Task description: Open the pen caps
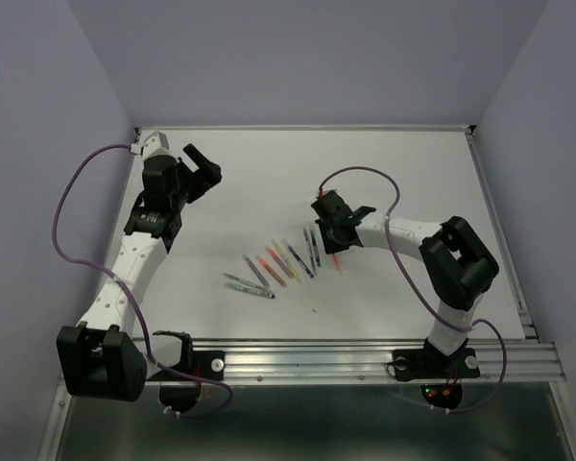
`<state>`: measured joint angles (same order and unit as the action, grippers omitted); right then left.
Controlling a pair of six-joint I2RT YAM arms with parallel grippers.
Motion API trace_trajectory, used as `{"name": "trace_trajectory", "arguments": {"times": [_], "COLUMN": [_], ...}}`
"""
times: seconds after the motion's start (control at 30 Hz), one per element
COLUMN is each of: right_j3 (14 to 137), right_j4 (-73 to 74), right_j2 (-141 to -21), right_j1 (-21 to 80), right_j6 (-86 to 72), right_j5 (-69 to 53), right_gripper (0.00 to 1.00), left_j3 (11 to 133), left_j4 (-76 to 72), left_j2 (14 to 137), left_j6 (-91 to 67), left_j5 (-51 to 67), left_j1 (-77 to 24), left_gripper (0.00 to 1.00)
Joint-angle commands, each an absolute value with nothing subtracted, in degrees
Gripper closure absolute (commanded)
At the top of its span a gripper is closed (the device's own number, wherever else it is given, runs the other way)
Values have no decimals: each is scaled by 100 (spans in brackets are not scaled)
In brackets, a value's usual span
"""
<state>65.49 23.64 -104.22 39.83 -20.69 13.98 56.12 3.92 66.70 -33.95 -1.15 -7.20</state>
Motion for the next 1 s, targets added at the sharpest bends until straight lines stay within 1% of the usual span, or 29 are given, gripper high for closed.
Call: {"name": "trace_trajectory", "arguments": {"times": [0.0,0.07,0.1,0.17,0.2,0.33,0.37,0.47,0.5,0.53,0.6,0.63,0.83,0.9,0.97], "right_j3": [6548,6355,6250,5969,5889,5766,5792,5871,5915,5941,6011,6047,6161,6214,6275], "right_j4": [2190,1586,1365,767,478,220,211,176,167,176,141,141,-104,-132,-132], "right_j2": [-9626,-9266,-8890,-8405,-8281,-7929,-7893,-7831,-7831,-7840,-7866,-7884,-7857,-7884,-7901], "right_j1": [4078,4078,4078,4078,4078,4078,4078,4078,4078,4078,4078,4078,4078,4078,4078], "right_j6": [-1495,-1196,-1039,-923,-932,-932,-949,-1010,-1054,-1081,-1151,-1204,-1353,-1388,-1406], "right_j5": [1565,1136,942,187,-329,-878,-914,-1211,-1282,-1335,-1415,-1432,-1546,-1556,-1556], "right_gripper": [99,99,99,99,99,99,99,99,99,99,99,99,99,99,99], "left_j3": [5502,5362,5318,5230,5221,5186,5177,5168,5177,5185,5238,5247,5238,5256,5273], "left_j4": [-210,-551,-693,-1045,-1220,-1633,-1713,-1950,-1986,-2012,-2021,-2021,-2021,-2021,-2022], "left_j2": [6618,6618,6627,6688,6706,6838,6881,6960,6978,7005,7075,7093,7224,7251,7277], "left_j6": [-3445,-3489,-3489,-3524,-3559,-3717,-3813,-3954,-3972,-3990,-3982,-3981,-4017,-4008,-4008], "left_j5": [1086,1448,1833,2291,2381,2522,2531,2514,2461,2435,2417,2408,2285,2294,2303], "left_j1": [-878,-1010,-1202,-1518,-1634,-2134,-2197,-2372,-2399,-2434,-2522,-2540,-2610,-2637,-2663], "left_gripper": [1,1,1,1,1,4,6,16,21,21,29,30,31,34,35]}}
